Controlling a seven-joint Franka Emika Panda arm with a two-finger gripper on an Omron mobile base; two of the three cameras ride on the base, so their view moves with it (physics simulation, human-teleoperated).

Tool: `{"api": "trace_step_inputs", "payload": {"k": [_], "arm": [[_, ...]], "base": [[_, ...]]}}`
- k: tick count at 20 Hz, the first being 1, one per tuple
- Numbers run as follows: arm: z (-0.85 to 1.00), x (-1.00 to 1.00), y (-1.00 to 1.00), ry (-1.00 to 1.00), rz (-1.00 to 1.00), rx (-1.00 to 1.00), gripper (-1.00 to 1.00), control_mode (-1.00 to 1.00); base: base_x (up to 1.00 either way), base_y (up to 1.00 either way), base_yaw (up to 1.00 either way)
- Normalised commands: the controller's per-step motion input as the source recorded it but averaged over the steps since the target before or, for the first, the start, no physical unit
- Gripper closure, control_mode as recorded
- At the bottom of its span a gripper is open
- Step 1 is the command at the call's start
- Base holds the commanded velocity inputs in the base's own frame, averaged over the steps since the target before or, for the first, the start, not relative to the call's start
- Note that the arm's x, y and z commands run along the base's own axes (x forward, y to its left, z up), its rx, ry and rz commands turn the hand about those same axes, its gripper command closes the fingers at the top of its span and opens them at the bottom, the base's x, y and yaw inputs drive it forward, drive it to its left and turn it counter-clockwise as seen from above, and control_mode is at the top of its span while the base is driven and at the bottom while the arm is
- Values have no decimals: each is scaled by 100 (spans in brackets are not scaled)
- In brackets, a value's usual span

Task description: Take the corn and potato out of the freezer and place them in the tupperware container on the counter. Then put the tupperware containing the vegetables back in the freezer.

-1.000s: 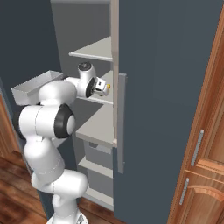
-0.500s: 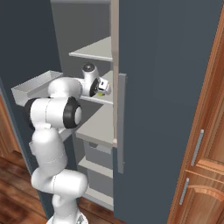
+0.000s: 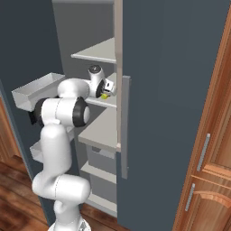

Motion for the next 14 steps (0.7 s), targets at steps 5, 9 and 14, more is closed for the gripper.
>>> {"api": "trace_step_inputs", "payload": {"k": [5,9,14], "arm": [[-17,39,0,0,0,0,-100,-100],[-21,28,0,0,0,0,-100,-100],[-27,19,0,0,0,0,-100,-100]], "base": [[0,0,0],[0,0,0],[0,0,0]]}}
